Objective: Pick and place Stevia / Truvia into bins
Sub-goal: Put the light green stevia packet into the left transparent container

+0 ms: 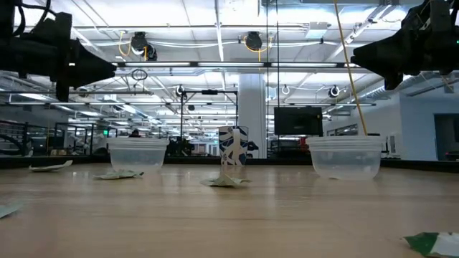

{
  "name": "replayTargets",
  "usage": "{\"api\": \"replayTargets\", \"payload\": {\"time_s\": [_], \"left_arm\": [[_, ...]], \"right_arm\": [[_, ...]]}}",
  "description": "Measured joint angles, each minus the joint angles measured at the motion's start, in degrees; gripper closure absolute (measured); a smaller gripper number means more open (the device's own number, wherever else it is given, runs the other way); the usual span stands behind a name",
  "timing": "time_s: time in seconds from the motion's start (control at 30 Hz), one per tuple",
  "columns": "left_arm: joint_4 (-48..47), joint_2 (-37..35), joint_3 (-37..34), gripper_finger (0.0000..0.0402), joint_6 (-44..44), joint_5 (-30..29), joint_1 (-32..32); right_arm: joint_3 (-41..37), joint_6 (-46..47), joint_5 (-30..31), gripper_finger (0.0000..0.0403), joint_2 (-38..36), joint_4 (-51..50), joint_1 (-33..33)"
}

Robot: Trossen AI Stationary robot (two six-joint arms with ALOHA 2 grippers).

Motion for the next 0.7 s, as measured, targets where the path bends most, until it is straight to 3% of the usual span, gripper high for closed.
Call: {"api": "replayTargets", "payload": {"time_s": [0.1, 0.23, 0.43, 0.5, 0.6, 0.7], "left_arm": [[-4.9, 0.1, 3.6, 0.0316, -1.2, 2.6, 0.0], [-22.1, 3.7, 16.1, 0.0316, -4.1, 2.7, 0.0], [-51.6, 20.3, 39.2, 0.0316, -7.0, 4.2, 0.0], [-63.0, 26.6, 44.6, 0.0316, -14.5, 5.2, 0.0], [-76.6, 35.0, 47.4, 0.0316, -27.8, 11.5, 0.0], [-80.7, 42.4, 45.4, 0.0316, -32.0, 21.3, -0.3]], "right_arm": [[0.0, 1.7, -1.3, 0.0298, 0.0, -0.6, 0.0], [0.0, 2.7, -1.6, 0.0298, 0.0, -0.6, 0.0], [0.0, 3.0, -1.6, 0.0298, 0.0, -0.7, 0.0], [0.0, 3.0, -1.6, 0.0298, 0.0, -0.7, 0.0], [0.0, 3.0, -1.6, 0.0298, 0.0, -1.3, 0.0], [0.0, 3.0, -1.6, 0.0298, 0.0, -2.2, 0.0]]}}
